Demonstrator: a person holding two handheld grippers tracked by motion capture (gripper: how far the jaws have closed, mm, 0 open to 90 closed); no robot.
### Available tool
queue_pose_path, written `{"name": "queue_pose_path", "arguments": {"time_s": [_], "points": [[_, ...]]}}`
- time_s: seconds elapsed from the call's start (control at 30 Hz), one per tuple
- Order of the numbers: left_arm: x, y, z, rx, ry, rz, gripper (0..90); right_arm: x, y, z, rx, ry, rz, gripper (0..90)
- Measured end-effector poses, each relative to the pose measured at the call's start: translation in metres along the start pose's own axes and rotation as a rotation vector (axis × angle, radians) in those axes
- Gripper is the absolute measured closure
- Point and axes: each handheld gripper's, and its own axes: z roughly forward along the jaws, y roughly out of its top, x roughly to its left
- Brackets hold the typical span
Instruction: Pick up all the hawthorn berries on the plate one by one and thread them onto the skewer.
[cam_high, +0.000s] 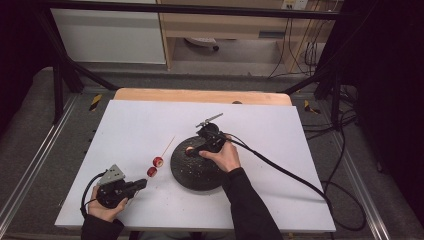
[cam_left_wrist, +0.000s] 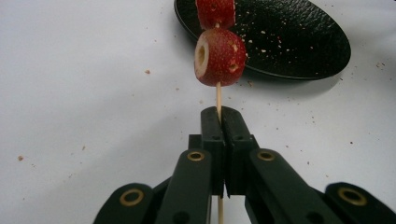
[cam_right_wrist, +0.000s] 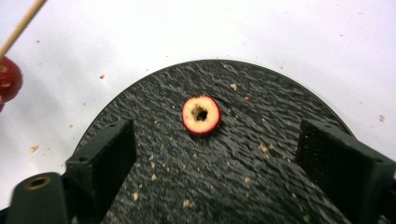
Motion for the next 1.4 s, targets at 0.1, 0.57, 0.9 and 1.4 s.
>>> {"name": "queue_pose_path", "arguments": {"time_s": [0.1, 0.57, 0.9, 1.4], "points": [[0.000, 0.000, 0.000, 0.003, -0.001, 0.001, 88.7, 0.001, 0.005, 0.007, 0.026, -0.005, -0.002, 17.6], [-0.002, 0.000, 0.001, 0.006, -0.007, 0.003, 88.7, -0.001, 0.014, 0.031, 0.093, 0.015, 0.012, 38.3], [-0.002, 0.000, 0.002, 0.010, -0.008, 0.004, 88.7, -0.005, 0.015, 0.037, 0.118, 0.031, 0.038, 50.7], [-0.002, 0.000, 0.003, 0.013, -0.009, 0.008, 88.7, -0.007, 0.014, 0.043, 0.138, 0.056, 0.067, 61.1]]}}
